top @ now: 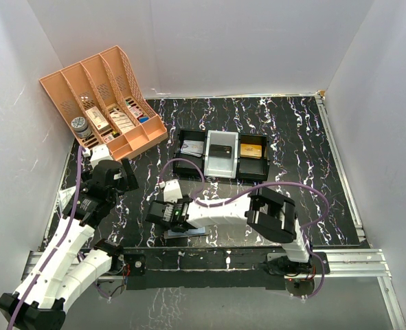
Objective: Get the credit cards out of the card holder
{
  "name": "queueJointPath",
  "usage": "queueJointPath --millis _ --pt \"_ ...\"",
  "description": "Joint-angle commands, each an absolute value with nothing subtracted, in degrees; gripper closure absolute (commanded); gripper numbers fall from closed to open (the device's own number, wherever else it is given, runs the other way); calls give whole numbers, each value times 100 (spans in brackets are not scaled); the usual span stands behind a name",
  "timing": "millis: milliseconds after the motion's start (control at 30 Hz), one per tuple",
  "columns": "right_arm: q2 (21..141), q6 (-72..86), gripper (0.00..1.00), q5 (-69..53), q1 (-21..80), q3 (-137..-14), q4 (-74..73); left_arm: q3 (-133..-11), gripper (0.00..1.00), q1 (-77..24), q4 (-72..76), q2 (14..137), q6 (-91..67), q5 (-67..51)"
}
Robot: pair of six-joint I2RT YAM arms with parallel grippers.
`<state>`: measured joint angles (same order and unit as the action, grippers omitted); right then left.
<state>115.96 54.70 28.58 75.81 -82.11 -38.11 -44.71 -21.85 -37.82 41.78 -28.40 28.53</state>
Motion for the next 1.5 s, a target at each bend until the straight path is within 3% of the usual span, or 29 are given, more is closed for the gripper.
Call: queueJointPath --millis 0,100,400,700,1000,1200,1467 --pt "11383 5501 43 2789 7562 -7709 -3416 -4552 1 -2153 -3836 4131 -2865 2997" --pt "11183 5409 51 2539 7494 -7448 -3019 -4552 1 -2153 -3837 4140 -2865 2990" --pt "10742 5353 60 1533 7181 -6713 -1901 -4540 1 -2153 -3836 4148 -2848 2968" --pt "10802 5319 38 1242 7022 -6795 -2026 -4527 1 -2153 -3812 4148 -2832 2928" --pt "11013 5240 34 1422 7022 -7170 -2528 -4526 1 -2153 -3804 4184 -2814 2883" --pt "11201 5198 25 1397 7022 -7377 -2782 -4527 1 -2153 -3797 4192 -2813 2870" --pt "11497 5217 32 1693 7074 -7672 -3223 -4527 1 -2158 -3796 4187 -2804 2866"
